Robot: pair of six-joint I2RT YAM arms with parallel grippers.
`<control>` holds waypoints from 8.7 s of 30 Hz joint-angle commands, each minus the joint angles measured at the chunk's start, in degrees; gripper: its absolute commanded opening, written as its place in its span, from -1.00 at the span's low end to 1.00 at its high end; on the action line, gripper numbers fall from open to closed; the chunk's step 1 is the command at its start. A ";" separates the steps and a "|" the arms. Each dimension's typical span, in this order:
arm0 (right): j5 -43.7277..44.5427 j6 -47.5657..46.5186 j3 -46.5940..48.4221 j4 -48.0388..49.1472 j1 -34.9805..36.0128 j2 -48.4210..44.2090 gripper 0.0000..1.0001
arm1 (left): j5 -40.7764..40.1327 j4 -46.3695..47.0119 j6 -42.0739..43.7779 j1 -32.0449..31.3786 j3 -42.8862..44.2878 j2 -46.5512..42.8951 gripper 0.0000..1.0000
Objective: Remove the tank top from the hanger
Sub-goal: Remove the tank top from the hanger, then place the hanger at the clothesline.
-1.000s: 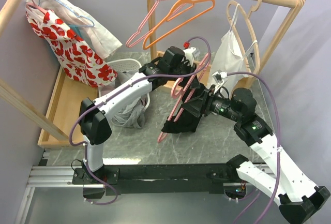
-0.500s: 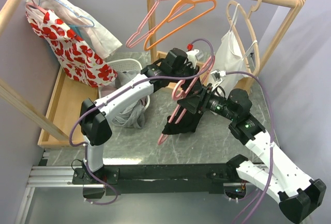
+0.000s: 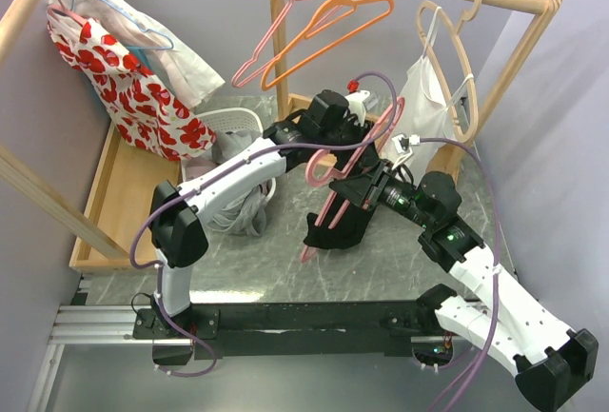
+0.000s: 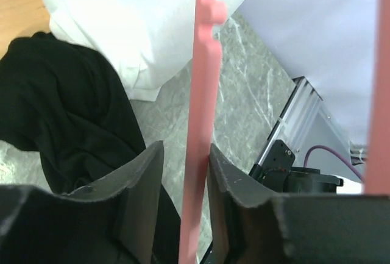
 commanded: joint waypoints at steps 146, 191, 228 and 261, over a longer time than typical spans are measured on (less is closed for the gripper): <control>2.98 15.04 12.13 0.62 -3.76 4.03 -0.99 | -70.71 37.36 0.18 -33.63 -61.09 -48.75 -0.60; 20.38 -8.42 29.18 -32.78 -6.75 -5.73 0.61 | -36.61 -7.89 8.70 -10.78 -16.98 -33.21 -0.98; 27.32 -12.47 30.15 -35.94 -7.10 -8.01 0.63 | -27.12 -20.56 14.24 0.03 22.66 -5.96 -0.98; 29.08 -13.34 29.79 -35.68 -7.10 -9.59 0.64 | -22.02 -14.69 12.22 4.60 20.49 -3.57 -0.18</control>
